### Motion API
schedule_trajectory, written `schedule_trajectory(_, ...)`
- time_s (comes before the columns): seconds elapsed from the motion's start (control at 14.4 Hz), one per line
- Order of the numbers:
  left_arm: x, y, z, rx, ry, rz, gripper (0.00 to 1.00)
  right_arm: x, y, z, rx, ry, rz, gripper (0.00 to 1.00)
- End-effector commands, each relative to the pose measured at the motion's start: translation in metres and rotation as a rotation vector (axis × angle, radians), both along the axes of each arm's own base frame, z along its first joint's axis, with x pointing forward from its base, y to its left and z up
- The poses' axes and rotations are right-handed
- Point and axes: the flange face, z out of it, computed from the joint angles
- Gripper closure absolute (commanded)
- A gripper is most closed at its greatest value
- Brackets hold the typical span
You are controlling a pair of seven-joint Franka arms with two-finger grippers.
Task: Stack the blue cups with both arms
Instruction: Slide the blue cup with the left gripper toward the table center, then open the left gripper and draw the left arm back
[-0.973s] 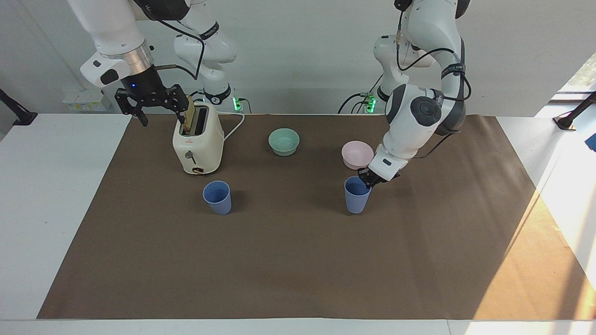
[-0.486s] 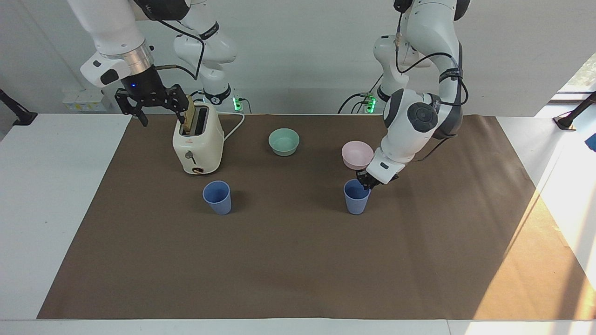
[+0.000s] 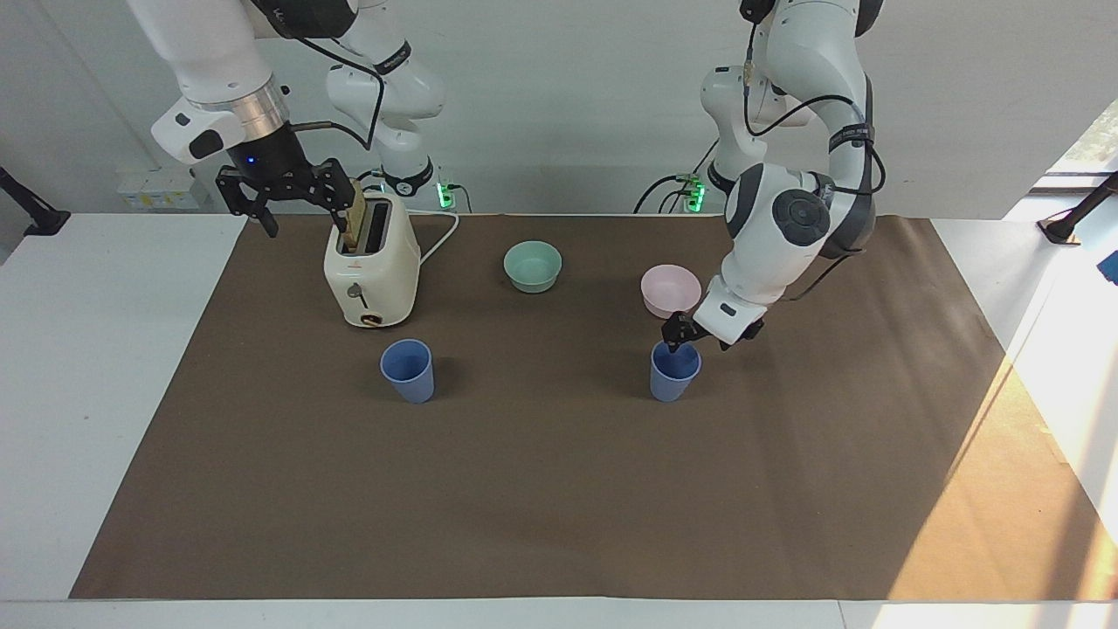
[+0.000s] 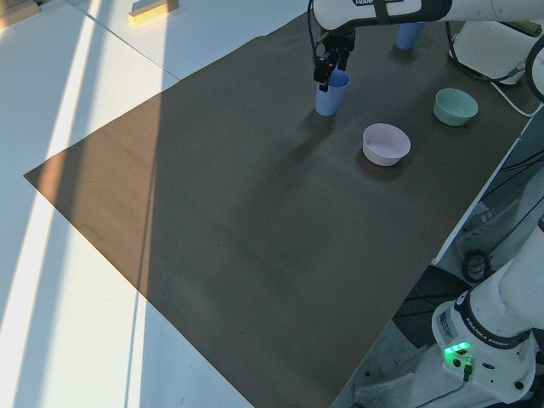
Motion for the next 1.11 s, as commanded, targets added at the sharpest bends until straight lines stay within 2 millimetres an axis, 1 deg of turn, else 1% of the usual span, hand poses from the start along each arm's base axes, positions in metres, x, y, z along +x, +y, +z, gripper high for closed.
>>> schedule_trajectory(0.0,0.006,0.028,0.054,-0.020,0.004,-0.044,0.00,-0.004,-0.001,0.000,0.009,-0.012,0.017,0.00)
schedule_trajectory(0.07,0.011,0.044,0.072,-0.018,0.007,-0.042,0.00,-0.005,-0.001,0.001,0.009,-0.010,0.016,0.00)
schedule_trajectory(0.21,0.019,0.087,0.112,-0.014,0.029,-0.056,0.00,-0.006,-0.001,0.005,0.009,-0.018,0.016,0.00)
schedule_trajectory(0.28,0.022,0.115,0.123,-0.006,0.034,-0.063,0.00,-0.006,-0.001,0.005,0.009,-0.020,0.016,0.00)
schedule_trajectory(0.35,0.019,0.141,0.134,0.019,0.032,-0.092,0.00,-0.006,-0.001,0.005,0.009,-0.020,0.016,0.00)
schedule_trajectory(0.49,0.010,0.178,0.162,0.047,-0.010,-0.103,0.00,-0.005,0.000,0.007,0.009,-0.029,0.017,0.00)
schedule_trajectory(0.56,0.007,0.194,0.170,0.068,-0.021,-0.107,0.00,-0.005,0.000,0.008,0.009,-0.027,0.019,0.00)
schedule_trajectory(0.63,0.002,0.199,0.177,0.098,-0.019,-0.129,0.00,-0.005,0.000,0.007,0.009,-0.024,0.019,0.00)
schedule_trajectory(0.69,-0.007,0.202,0.189,0.121,-0.019,-0.134,0.00,-0.005,0.001,0.008,0.009,-0.027,0.019,0.00)
schedule_trajectory(0.76,-0.014,0.205,0.202,0.127,-0.031,-0.131,0.00,-0.005,0.002,0.008,0.009,-0.029,0.021,0.00)
schedule_trajectory(0.83,-0.024,0.215,0.218,0.130,-0.045,-0.122,0.00,-0.005,0.002,0.008,0.009,-0.029,0.021,0.00)
schedule_trajectory(0.9,-0.036,0.218,0.235,0.131,-0.064,-0.128,0.00,-0.005,0.001,0.008,0.009,-0.029,0.016,0.00)
schedule_trajectory(0.97,-0.045,0.216,0.247,0.123,-0.086,-0.127,0.00,-0.005,0.002,0.008,0.009,-0.032,0.016,0.00)
schedule_trajectory(1.04,-0.048,0.216,0.247,0.123,-0.081,-0.127,0.00,-0.004,0.003,0.008,0.010,-0.036,0.005,0.00)
